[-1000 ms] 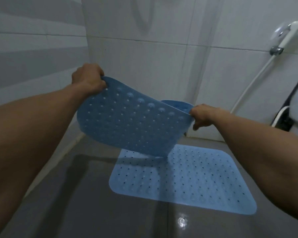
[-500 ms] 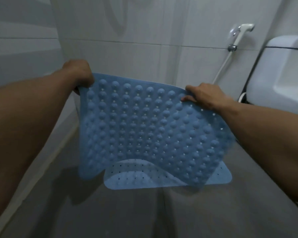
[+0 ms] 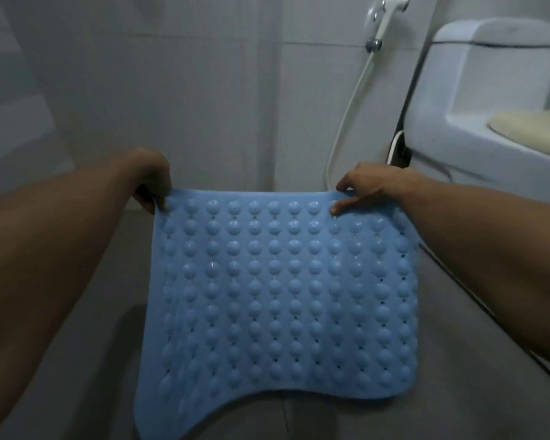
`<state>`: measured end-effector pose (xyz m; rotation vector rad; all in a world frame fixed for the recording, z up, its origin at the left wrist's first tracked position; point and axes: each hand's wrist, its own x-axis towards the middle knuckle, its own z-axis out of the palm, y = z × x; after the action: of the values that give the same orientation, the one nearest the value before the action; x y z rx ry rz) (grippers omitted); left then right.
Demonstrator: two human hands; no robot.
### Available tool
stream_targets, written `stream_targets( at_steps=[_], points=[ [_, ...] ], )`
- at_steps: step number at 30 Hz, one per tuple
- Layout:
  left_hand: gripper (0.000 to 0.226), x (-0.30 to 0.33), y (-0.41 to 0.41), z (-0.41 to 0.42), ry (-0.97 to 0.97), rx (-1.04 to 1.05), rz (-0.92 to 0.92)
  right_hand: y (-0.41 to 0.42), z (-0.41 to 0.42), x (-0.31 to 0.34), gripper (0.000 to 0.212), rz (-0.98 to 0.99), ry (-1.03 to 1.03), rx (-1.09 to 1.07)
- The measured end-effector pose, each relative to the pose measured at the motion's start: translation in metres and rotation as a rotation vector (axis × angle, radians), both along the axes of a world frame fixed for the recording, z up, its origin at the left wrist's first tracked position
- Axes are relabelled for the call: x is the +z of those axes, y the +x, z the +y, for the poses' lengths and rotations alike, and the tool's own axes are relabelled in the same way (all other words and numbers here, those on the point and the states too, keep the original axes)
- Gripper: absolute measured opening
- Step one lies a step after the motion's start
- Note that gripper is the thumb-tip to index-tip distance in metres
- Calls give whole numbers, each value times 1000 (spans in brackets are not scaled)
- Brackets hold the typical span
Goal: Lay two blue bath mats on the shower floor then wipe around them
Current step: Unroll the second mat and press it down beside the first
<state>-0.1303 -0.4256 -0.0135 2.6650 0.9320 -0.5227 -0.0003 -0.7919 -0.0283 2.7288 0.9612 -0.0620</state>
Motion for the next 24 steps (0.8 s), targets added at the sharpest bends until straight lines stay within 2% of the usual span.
stream_targets(
  at_steps=[3, 6, 8, 12, 14, 16, 20, 24],
  points=[
    [24, -50, 5, -1, 13, 7, 102, 6, -2, -45, 72, 0, -52, 3],
    [21, -92, 4, 2, 19, 33, 122, 22, 2, -74, 83, -77, -39, 13],
    [23, -114, 0, 3, 50, 41, 118, 35, 4, -85, 92, -39, -19, -12],
    [22, -143, 0, -4, 324, -63, 120, 64, 0, -110, 83, 98, -94, -81],
    [29, -161, 9, -9, 410, -149, 79, 77, -5, -132, 82, 73, -102, -89],
    [37, -178, 17, -18, 467, -139, 34, 87, -8, -158, 77, 34, -81, -70],
    [36, -218, 30, -41, 579, -160, 11, 101, -10, -208, 71, 1, -132, -68],
    [33, -251, 39, -47, 711, -216, 58, 119, -24, -232, 73, 215, -102, -147]
  ],
)
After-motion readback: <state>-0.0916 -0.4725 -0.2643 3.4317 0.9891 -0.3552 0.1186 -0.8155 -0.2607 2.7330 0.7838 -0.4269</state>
